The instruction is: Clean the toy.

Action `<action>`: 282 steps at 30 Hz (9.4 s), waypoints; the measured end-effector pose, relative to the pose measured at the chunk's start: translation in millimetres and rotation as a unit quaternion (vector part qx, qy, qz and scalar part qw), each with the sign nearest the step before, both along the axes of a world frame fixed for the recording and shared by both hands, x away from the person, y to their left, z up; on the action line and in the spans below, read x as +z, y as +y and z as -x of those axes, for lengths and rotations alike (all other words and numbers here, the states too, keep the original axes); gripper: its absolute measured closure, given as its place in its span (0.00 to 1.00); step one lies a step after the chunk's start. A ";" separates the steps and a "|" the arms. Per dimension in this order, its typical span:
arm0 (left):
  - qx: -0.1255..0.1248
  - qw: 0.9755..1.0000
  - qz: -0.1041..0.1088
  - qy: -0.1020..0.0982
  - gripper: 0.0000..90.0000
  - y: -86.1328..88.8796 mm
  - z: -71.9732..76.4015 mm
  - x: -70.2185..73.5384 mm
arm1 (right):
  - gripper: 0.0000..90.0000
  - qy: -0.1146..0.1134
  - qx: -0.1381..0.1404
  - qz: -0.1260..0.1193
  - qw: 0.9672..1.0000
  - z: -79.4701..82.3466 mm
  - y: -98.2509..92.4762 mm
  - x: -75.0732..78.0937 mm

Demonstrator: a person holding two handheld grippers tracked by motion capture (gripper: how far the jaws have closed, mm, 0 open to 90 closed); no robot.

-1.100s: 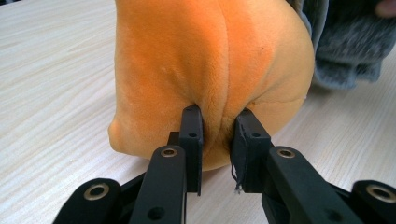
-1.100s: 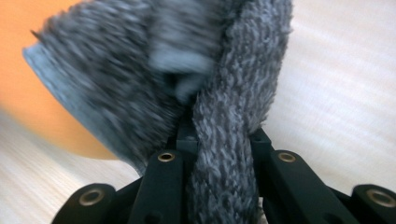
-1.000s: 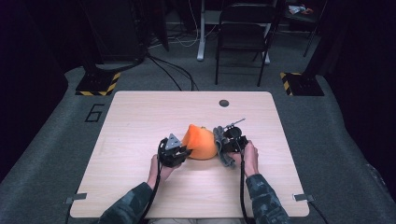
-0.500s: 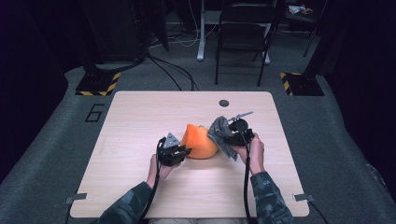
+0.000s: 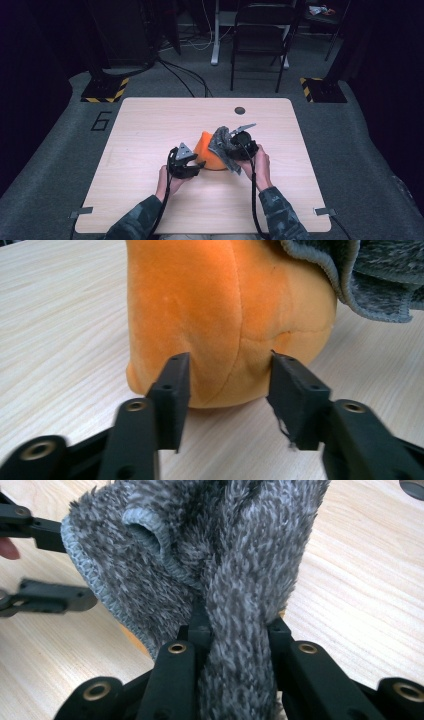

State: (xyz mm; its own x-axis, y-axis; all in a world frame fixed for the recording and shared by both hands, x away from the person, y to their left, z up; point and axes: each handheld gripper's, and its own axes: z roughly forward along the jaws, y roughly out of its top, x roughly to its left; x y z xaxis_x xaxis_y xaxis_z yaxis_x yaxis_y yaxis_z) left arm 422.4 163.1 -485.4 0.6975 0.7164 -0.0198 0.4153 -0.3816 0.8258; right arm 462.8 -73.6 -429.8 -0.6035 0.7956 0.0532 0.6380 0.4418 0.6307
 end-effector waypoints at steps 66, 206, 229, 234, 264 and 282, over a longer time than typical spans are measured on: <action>-0.001 1.000 0.013 -0.008 0.85 4.1 -5.4 -7.7 | 0.82 0.056 -0.066 0.028 0.996 -19.4 -36.8 -23.0; -0.020 0.997 -0.019 -0.073 0.93 -17.9 16.7 -7.0 | 0.83 -0.038 0.031 0.026 0.998 8.5 27.1 19.2; -0.009 0.998 -0.006 -0.056 0.92 -8.0 5.6 -12.3 | 0.83 0.096 -0.069 0.024 0.993 -34.2 -33.8 -54.1; -0.004 0.999 0.000 -0.051 0.92 -7.6 2.9 -12.3 | 0.83 0.029 -0.054 -0.004 0.998 -21.3 -37.5 -9.0; 0.013 0.995 -0.034 -0.097 0.87 -13.3 1.3 -26.3 | 0.83 0.010 0.003 0.013 1.000 -10.0 1.5 -4.8; -0.034 0.996 -0.001 -0.078 0.93 -5.3 10.3 -3.1 | 0.83 -0.016 0.005 -0.028 0.999 2.0 -5.3 30.6</action>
